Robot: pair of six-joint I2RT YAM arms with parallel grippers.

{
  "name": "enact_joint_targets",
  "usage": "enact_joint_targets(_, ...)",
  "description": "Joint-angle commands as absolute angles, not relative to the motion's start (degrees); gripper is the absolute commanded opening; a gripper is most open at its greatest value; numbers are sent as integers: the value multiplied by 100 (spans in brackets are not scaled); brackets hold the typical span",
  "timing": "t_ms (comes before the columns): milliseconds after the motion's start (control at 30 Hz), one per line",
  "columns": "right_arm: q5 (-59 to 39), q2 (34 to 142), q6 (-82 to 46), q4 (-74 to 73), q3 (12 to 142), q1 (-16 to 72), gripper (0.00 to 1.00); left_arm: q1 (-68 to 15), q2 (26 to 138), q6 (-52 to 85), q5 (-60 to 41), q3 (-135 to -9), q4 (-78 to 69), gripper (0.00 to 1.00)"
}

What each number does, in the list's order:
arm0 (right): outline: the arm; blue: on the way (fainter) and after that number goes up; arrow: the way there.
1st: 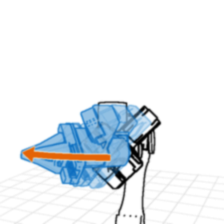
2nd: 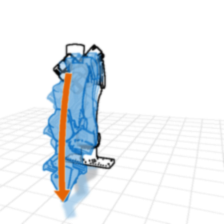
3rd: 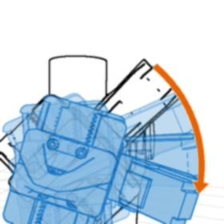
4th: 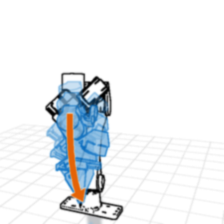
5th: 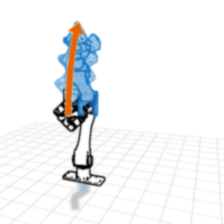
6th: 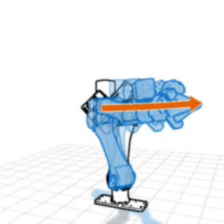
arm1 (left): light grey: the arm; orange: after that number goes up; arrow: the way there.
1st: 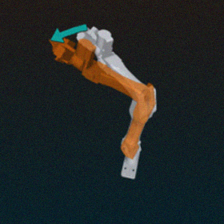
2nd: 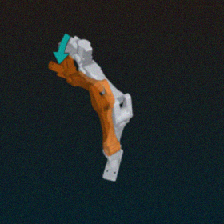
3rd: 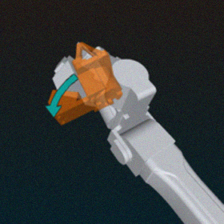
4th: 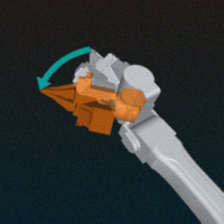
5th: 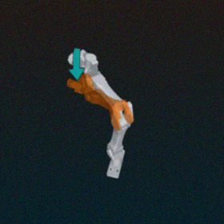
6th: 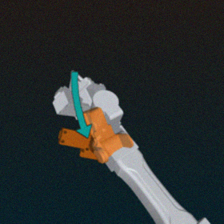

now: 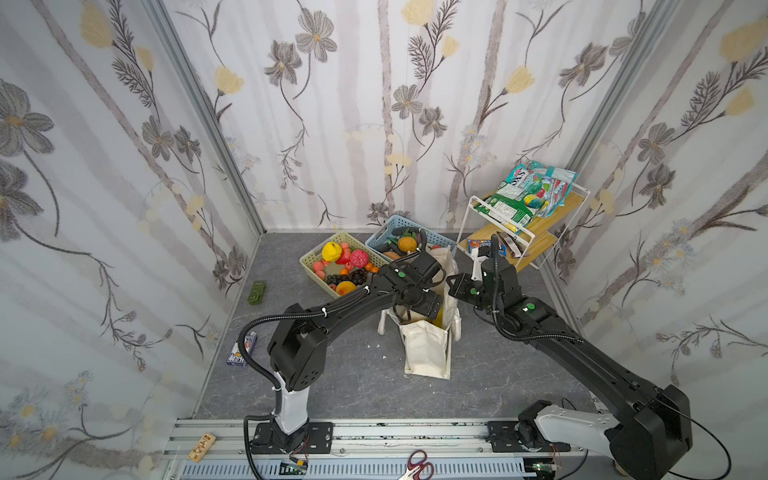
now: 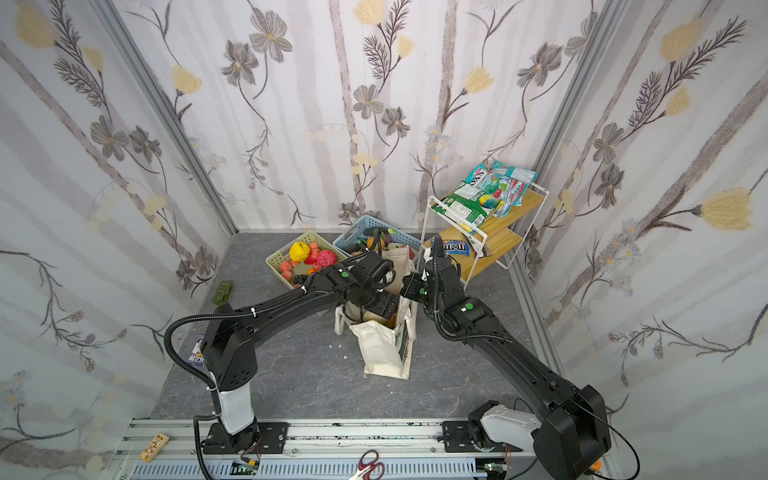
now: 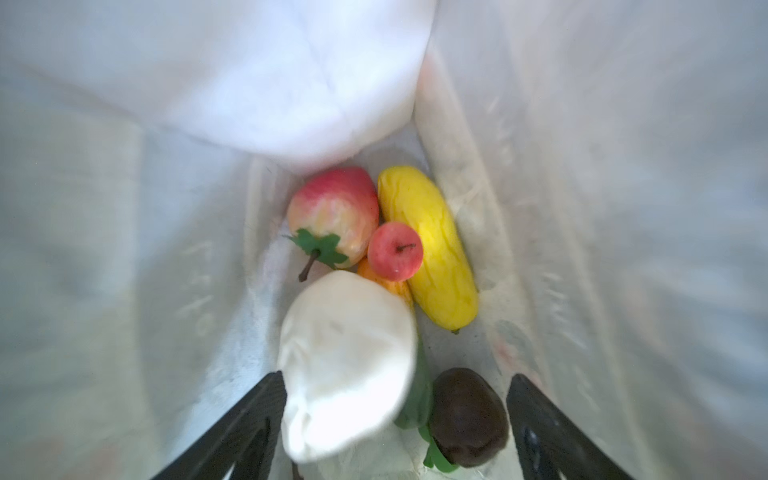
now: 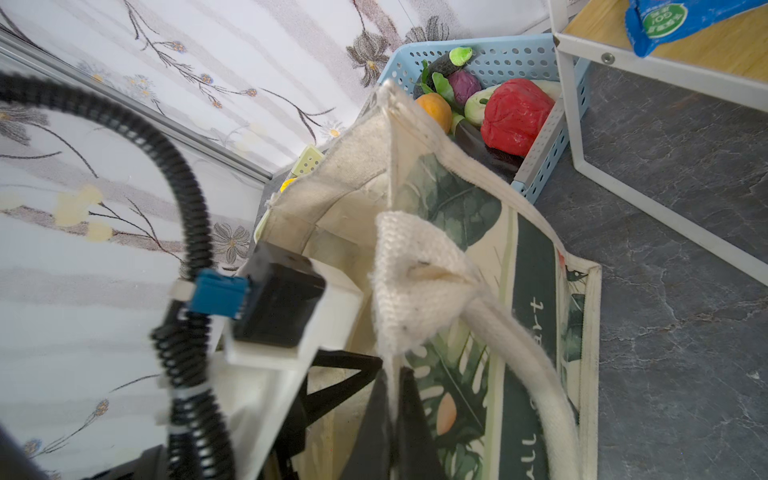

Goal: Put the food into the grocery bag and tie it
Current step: 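Lower the white fruit into the bag and open the left gripper, then raise the left gripper and move it to the bag handle farthest from the robot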

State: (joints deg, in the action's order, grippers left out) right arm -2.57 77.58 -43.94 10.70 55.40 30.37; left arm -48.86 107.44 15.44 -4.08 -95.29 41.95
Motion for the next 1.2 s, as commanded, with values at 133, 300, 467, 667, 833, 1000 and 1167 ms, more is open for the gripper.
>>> enact_joint_targets(133, -251, 7761, -4415, 1049, 5572, 3041, 1, -4743, 10339, 1529, -239, -9905, 4491, 86)
enact_joint_targets(300, -281, 7787, -4412, 1061, 5606, 3038, 1, -4589, 10069, 1573, -129, -10118, 4601, 86)
enact_joint_targets(467, -288, 7796, -4414, 1062, 5607, 3040, 1, -4416, 9817, 1556, 53, -10226, 4719, 84)
enact_joint_targets(667, -290, 7762, -4411, 1073, 5581, 3041, 1, -4111, 9567, 1495, 592, -10142, 4869, 81)
enact_joint_targets(833, -284, 7765, -4403, 1080, 5581, 3041, 1, -3836, 9449, 1493, 543, -9817, 4810, 74)
enact_joint_targets(1000, -295, 7812, -4403, 1052, 5581, 3041, 1, -3779, 9370, 1498, 335, -9459, 4692, 65)
enact_joint_targets(1167, -316, 7857, -4417, 1041, 5581, 3044, 1, -3773, 9386, 1625, 193, -9054, 4490, 62)
